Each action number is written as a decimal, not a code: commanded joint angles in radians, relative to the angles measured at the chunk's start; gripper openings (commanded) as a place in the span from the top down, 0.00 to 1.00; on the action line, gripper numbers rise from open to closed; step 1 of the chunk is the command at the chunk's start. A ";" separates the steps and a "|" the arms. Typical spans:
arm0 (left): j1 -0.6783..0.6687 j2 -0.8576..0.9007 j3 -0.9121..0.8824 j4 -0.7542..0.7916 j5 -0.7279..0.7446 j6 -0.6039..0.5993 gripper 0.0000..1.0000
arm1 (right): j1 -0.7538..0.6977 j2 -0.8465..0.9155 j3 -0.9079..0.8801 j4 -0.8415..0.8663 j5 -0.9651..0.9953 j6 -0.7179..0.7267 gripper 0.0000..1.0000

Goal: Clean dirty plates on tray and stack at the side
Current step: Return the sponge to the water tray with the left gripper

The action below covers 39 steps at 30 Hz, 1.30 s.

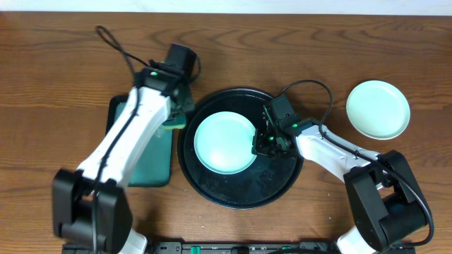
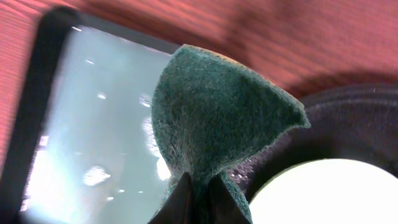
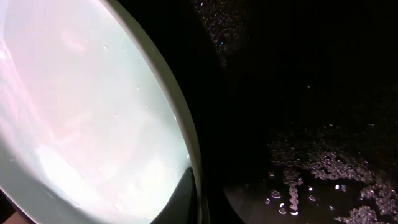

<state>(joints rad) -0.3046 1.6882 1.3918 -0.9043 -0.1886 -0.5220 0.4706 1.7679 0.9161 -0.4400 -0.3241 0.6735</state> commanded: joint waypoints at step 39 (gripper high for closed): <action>0.211 -0.098 -0.222 0.090 0.151 0.049 0.27 | 0.002 0.027 -0.034 -0.011 0.042 -0.009 0.98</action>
<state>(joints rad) -0.0456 1.7542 1.1664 -0.8131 -0.0528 -0.4740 0.4706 1.7679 0.9154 -0.4332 -0.3267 0.6731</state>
